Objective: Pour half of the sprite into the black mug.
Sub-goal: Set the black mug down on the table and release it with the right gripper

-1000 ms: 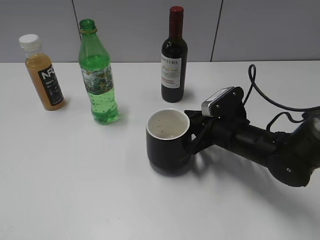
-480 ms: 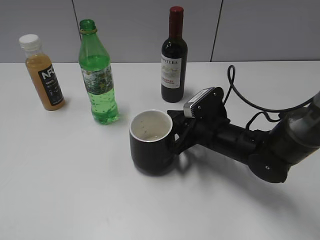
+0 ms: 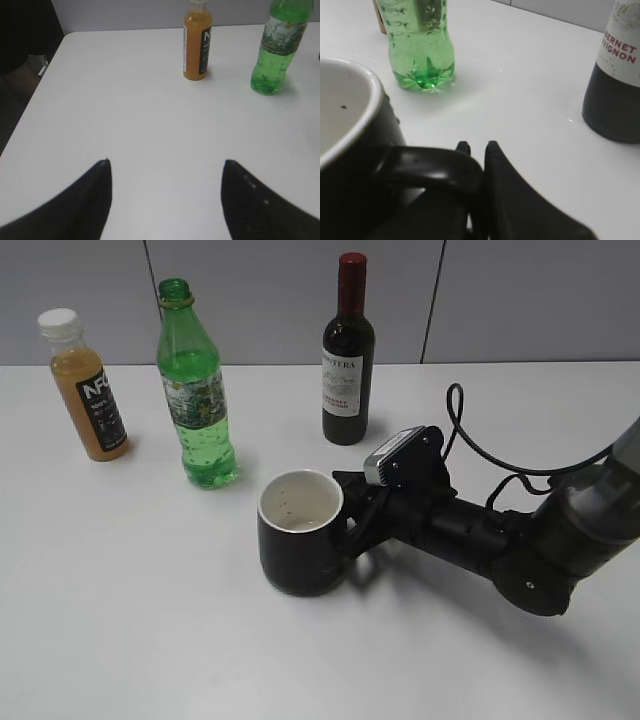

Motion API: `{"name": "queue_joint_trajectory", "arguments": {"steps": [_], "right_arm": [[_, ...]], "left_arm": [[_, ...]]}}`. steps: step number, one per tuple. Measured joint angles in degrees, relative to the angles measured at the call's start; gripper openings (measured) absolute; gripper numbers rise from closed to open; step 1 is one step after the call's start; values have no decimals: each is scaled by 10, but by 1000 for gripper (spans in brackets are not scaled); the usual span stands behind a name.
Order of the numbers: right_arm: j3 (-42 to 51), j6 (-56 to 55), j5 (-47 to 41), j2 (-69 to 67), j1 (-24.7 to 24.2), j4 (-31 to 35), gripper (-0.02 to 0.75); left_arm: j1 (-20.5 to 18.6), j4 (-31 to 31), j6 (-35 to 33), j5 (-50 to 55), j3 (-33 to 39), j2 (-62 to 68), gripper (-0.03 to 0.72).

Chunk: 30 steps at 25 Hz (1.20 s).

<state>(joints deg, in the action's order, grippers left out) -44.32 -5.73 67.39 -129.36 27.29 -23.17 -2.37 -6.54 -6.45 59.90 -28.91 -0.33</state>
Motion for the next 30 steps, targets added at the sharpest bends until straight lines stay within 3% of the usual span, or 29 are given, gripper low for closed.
{"name": "queue_joint_trajectory", "arguments": {"steps": [3, 7, 10, 18, 23, 30], "right_arm": [[11, -3, 9, 0, 0, 15, 91], [38, -7, 26, 1, 0, 52, 250], [59, -7, 28, 14, 0, 61, 315], [104, -7, 25, 45, 0, 74, 344], [144, -7, 25, 76, 0, 100, 405], [194, 16, 25, 140, 0, 120, 417]], "left_arm": [[0, 0, 0, 0, 0, 0, 521], [0, 0, 0, 0, 0, 0, 521], [0, 0, 0, 0, 0, 0, 521], [0, 0, 0, 0, 0, 0, 521], [0, 0, 0, 0, 0, 0, 521], [0, 0, 0, 0, 0, 0, 521]]}}
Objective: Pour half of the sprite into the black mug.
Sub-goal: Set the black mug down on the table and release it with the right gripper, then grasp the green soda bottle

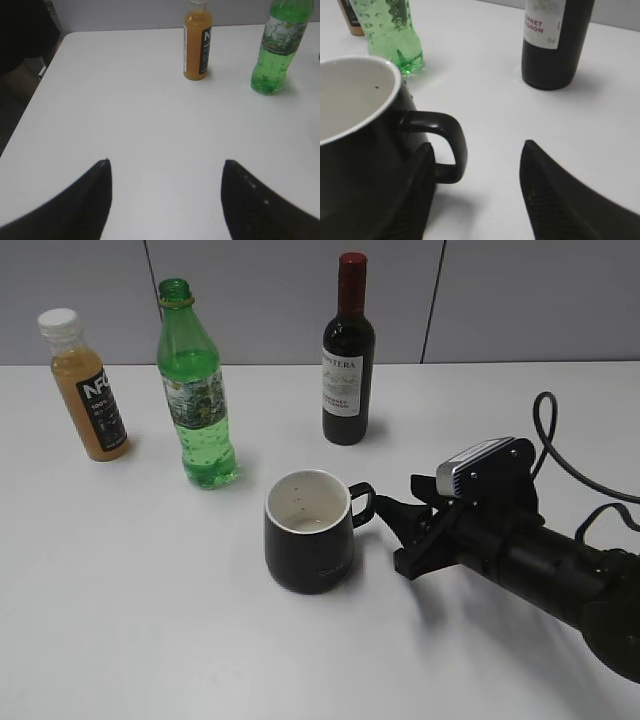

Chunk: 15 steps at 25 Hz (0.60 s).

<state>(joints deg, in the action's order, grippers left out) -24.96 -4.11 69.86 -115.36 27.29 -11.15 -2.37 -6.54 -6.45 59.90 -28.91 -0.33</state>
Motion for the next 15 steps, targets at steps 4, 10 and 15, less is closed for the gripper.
{"name": "queue_joint_trajectory", "arguments": {"steps": [4, 10, 15], "right_arm": [[36, 30, 0, 41, -1, 73, 417], [40, 41, -1, 95, -46, 137, 417], [-28, 44, -62, 115, -103, 143, 417]], "left_arm": [[0, 0, 0, 0, 0, 0, 521], [0, 0, 0, 0, 0, 0, 521], [0, 0, 0, 0, 0, 0, 521]]}}
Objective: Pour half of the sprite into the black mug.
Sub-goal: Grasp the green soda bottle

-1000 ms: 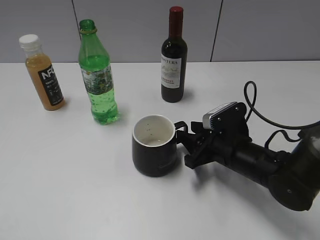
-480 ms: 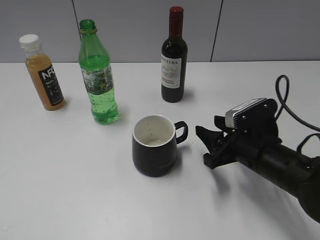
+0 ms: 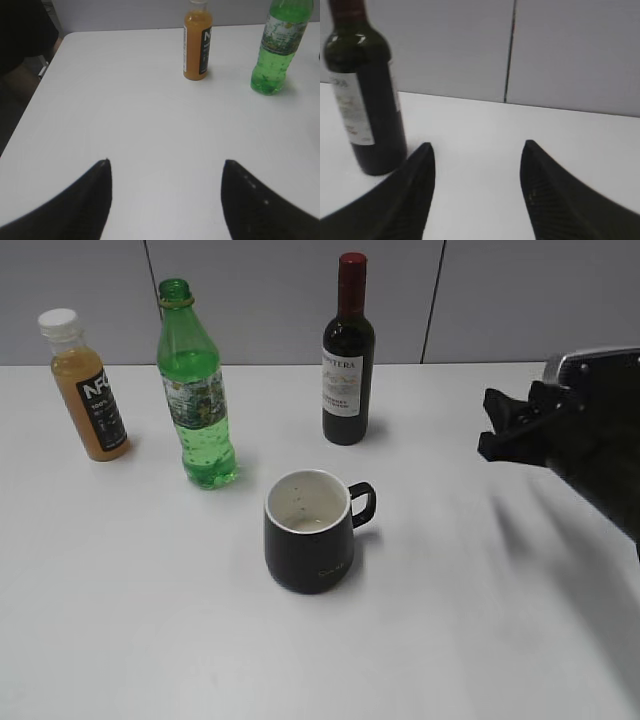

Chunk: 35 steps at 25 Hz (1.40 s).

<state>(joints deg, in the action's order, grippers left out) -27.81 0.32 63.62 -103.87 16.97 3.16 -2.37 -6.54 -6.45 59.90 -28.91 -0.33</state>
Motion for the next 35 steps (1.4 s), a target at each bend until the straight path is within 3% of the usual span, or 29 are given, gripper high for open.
{"name": "queue_joint_trajectory", "arguments": {"steps": [5, 10, 13, 17, 23, 27, 35], "right_arm": [[-136, 3, -293, 5, -24, -19, 430], [-310, 3, -645, 5, -49, -26, 536], [-407, 5, -789, 5, -70, -26, 585], [-512, 13, -954, 4, -89, -27, 594], [-612, 36, -1163, 3, -97, -32, 593], [-626, 43, -1281, 3, -97, -32, 593], [-542, 48, -1317, 75, -98, -24, 593]], "left_arm": [[0, 0, 0, 0, 0, 0, 521], [0, 0, 0, 0, 0, 0, 521], [0, 0, 0, 0, 0, 0, 521], [0, 0, 0, 0, 0, 0, 521], [0, 0, 0, 0, 0, 0, 521], [0, 0, 0, 0, 0, 0, 521], [0, 0, 0, 0, 0, 0, 521]]}}
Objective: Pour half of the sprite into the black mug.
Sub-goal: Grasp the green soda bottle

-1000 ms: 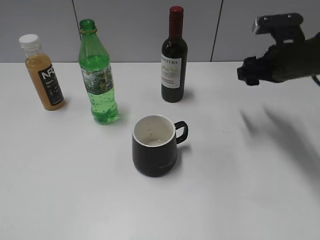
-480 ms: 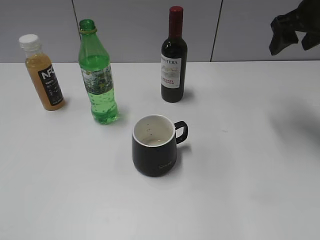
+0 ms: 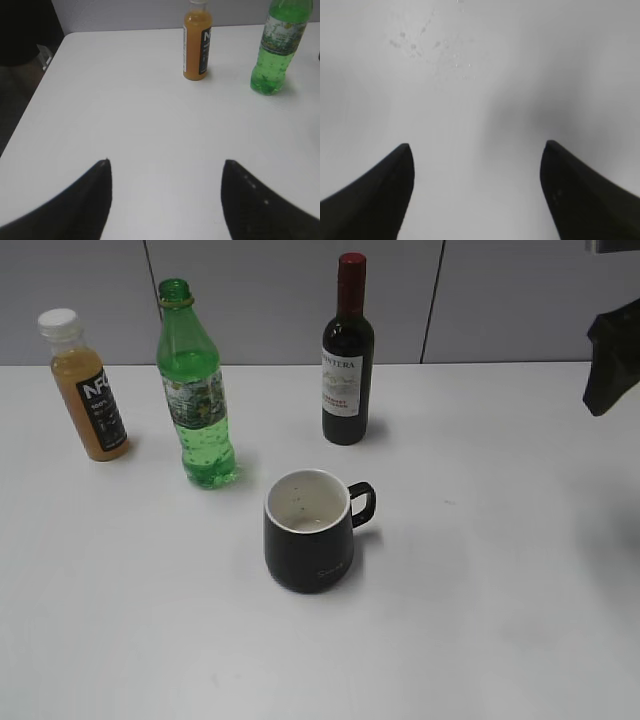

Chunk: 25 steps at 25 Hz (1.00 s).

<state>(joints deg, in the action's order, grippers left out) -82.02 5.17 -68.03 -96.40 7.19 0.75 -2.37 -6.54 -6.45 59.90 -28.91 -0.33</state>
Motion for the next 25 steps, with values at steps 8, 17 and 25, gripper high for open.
{"name": "queue_joint_trajectory", "arguments": {"steps": [8, 17, 25], "right_arm": [[192, 1, 24, 174, 0, 1, 593], [407, 1, 85, 360, 0, 34, 593], [536, 1, 134, 526, 0, 47, 593]], "left_arm": [[0, 0, 0, 0, 0, 0, 521], [0, 0, 0, 0, 0, 0, 521], [0, 0, 0, 0, 0, 0, 521]]}}
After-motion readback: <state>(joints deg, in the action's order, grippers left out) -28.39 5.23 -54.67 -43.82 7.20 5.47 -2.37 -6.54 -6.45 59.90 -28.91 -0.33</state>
